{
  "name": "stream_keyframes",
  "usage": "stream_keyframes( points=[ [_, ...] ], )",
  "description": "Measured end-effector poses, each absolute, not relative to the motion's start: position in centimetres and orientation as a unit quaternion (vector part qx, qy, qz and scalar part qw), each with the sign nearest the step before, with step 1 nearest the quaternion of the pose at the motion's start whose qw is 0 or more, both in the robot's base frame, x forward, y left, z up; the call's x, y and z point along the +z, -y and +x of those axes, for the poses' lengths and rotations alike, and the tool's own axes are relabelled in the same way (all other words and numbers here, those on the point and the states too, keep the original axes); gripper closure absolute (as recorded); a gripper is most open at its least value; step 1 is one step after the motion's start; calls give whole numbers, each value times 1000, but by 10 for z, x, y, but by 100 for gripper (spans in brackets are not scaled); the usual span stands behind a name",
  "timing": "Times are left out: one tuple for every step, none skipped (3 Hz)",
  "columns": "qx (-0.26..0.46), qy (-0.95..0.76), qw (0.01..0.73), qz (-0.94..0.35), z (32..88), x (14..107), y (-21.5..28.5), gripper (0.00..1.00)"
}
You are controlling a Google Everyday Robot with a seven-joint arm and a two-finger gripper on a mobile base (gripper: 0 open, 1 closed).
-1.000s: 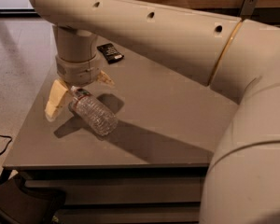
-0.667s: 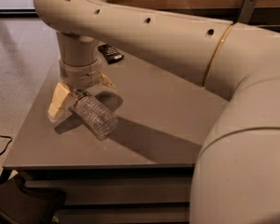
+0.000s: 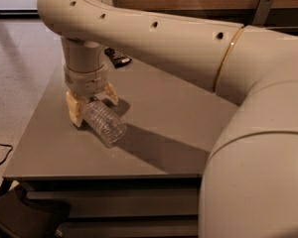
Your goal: Place water bottle upright
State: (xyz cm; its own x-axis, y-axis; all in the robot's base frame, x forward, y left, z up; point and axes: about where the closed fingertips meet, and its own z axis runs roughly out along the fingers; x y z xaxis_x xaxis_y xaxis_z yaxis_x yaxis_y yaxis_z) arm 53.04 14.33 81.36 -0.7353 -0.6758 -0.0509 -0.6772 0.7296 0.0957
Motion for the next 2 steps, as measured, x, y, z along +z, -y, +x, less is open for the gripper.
stream_keyframes(
  points=[
    [54,-930,7,-364,530,815,-144,70],
    [54,-930,7,-364,530,818,-144,93]
  ],
)
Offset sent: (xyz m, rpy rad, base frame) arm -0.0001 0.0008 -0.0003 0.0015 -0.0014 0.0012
